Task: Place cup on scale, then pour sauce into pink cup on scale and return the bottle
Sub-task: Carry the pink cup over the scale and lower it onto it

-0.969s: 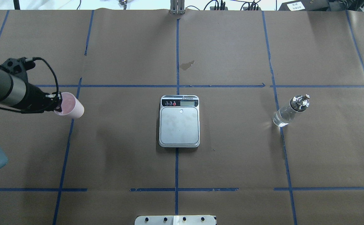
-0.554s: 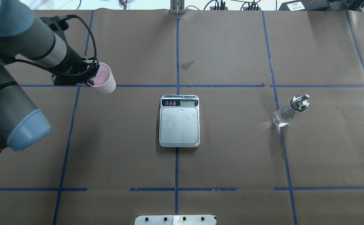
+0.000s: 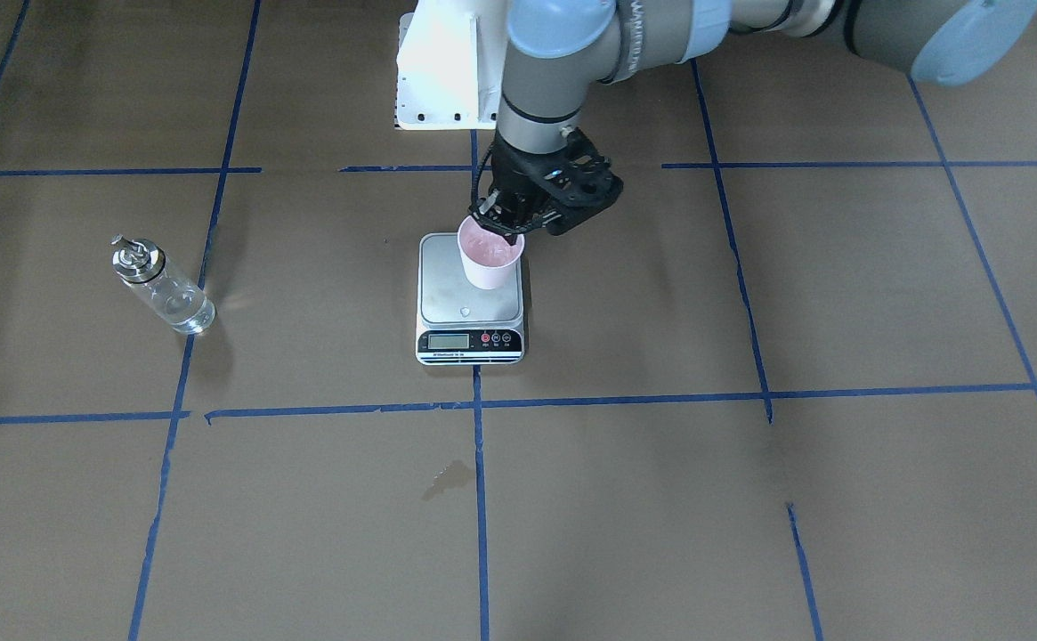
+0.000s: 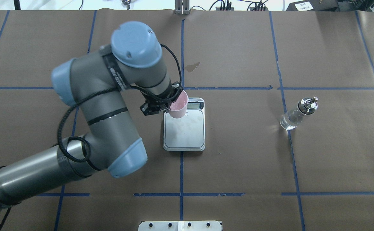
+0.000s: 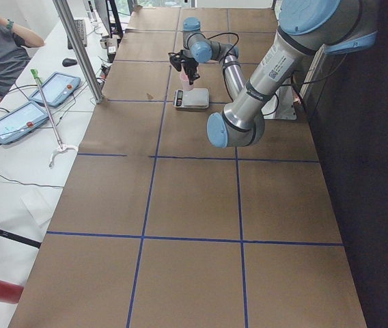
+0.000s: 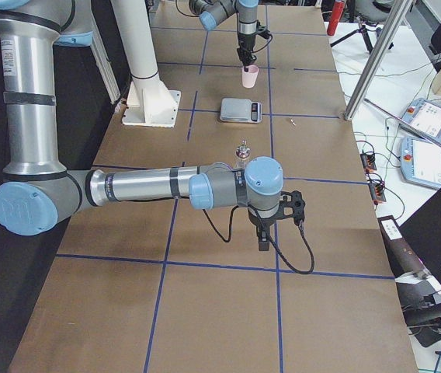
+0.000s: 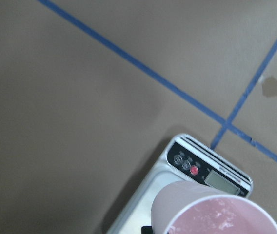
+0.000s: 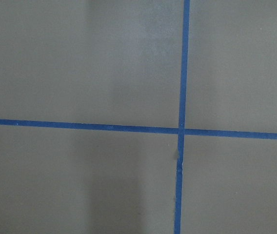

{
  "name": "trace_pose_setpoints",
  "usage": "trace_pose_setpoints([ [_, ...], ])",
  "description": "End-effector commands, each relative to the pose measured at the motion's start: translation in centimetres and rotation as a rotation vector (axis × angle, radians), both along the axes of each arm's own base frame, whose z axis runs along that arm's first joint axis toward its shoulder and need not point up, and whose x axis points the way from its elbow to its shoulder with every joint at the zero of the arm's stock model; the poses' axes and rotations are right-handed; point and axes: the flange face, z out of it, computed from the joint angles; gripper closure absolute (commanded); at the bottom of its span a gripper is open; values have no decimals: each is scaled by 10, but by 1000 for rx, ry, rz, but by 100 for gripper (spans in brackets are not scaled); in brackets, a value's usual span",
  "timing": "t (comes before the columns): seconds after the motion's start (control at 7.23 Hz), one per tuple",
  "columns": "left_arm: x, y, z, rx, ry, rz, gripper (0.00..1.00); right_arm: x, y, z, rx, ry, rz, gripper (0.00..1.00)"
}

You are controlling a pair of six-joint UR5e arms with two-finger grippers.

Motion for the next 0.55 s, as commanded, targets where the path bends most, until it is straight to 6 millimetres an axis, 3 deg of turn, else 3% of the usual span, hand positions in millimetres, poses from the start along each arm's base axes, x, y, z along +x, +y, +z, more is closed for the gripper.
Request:
trace_pose_setpoints([
  [0.0, 43, 2, 16, -2, -22, -2, 100, 0, -1, -1, 4, 0, 0, 0],
  [0.28, 44, 5, 21, 4, -22, 10, 100, 0, -1, -5, 11, -2, 0, 0],
  [0.42, 44, 9, 35, 8, -34, 23, 100, 0, -1, -5, 13, -2, -1, 0],
])
